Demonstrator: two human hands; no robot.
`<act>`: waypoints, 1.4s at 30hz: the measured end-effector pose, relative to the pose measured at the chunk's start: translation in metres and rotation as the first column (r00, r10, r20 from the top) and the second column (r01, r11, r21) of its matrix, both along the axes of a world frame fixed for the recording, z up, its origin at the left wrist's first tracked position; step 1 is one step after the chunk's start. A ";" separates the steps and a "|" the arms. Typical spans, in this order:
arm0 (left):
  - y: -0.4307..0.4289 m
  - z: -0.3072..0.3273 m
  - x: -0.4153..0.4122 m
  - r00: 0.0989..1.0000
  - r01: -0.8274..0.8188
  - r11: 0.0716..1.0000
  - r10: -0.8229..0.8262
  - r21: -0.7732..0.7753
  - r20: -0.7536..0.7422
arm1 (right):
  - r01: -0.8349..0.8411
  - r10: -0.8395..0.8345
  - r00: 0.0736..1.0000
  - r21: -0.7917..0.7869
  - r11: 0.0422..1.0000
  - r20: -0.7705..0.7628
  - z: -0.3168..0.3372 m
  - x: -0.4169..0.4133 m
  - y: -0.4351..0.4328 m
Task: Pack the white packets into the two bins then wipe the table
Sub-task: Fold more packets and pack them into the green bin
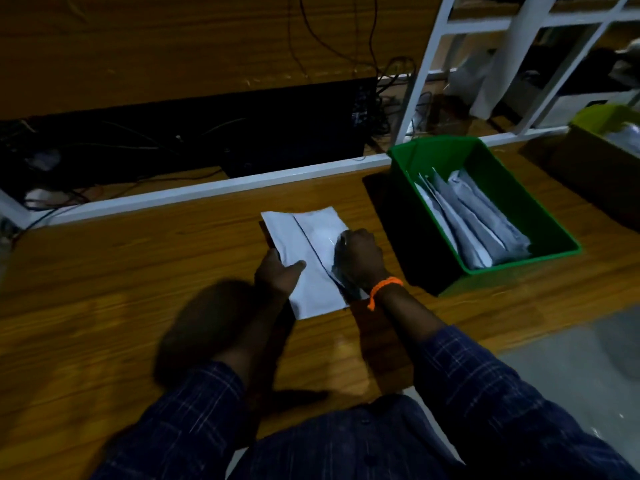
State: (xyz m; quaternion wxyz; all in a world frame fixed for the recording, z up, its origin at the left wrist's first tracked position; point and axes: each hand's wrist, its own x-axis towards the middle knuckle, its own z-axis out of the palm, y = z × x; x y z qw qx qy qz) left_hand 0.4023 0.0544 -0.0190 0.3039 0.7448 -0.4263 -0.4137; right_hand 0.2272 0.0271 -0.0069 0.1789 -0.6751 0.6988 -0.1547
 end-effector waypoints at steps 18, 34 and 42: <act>0.011 0.077 -0.081 0.895 0.376 0.856 -0.435 -0.354 -0.102 | 0.034 -0.113 0.766 0.135 0.990 0.633 0.072 -0.041 0.039; -0.021 0.152 -0.237 0.317 0.240 0.880 -0.470 -0.410 -0.823 | 0.183 -0.094 0.536 -0.006 0.983 0.839 0.160 -0.202 0.062; -0.102 0.106 -0.333 0.332 0.923 0.181 -0.820 -0.339 0.467 | 0.474 -0.315 0.707 -0.093 0.876 0.633 0.171 -0.354 0.050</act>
